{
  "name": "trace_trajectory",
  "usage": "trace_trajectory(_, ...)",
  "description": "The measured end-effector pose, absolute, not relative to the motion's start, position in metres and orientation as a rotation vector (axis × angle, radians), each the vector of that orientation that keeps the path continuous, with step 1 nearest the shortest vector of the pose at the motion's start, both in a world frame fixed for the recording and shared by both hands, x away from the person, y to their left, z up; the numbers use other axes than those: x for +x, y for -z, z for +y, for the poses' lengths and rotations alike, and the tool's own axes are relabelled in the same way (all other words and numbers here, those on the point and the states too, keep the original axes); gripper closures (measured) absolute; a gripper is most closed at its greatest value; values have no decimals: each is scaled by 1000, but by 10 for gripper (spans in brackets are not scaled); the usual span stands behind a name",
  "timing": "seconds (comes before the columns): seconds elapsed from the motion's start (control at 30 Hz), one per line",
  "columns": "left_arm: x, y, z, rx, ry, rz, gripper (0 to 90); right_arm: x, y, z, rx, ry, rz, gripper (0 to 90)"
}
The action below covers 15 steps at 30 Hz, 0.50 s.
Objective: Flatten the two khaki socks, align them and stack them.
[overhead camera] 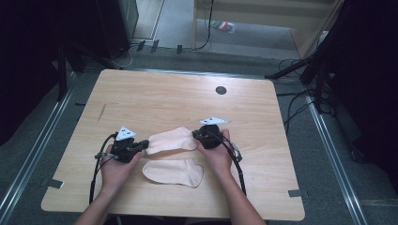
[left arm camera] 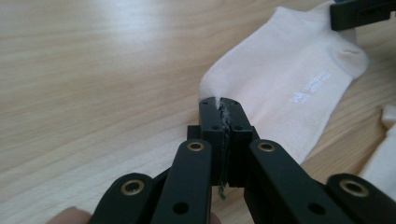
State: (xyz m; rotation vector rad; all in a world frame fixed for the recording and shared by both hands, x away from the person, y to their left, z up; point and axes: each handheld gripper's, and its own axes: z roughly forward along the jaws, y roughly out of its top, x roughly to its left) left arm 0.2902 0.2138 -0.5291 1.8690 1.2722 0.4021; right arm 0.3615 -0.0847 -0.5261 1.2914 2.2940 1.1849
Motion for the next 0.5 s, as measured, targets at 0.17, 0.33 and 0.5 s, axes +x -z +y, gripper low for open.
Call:
trace_trajectory(0.17,281,514,224,1830,-400,1226,900,343,499,-91,1269,-1280,2248,859)
trace_trajectory(0.33,270,503,225,1834,-411,1178,900,325,486,-96,1254,-1329,2213,861)
trace_trajectory(0.5,258,496,225,1866,-438,1124,900,303,486,-103,1272,-1360,2203,863)
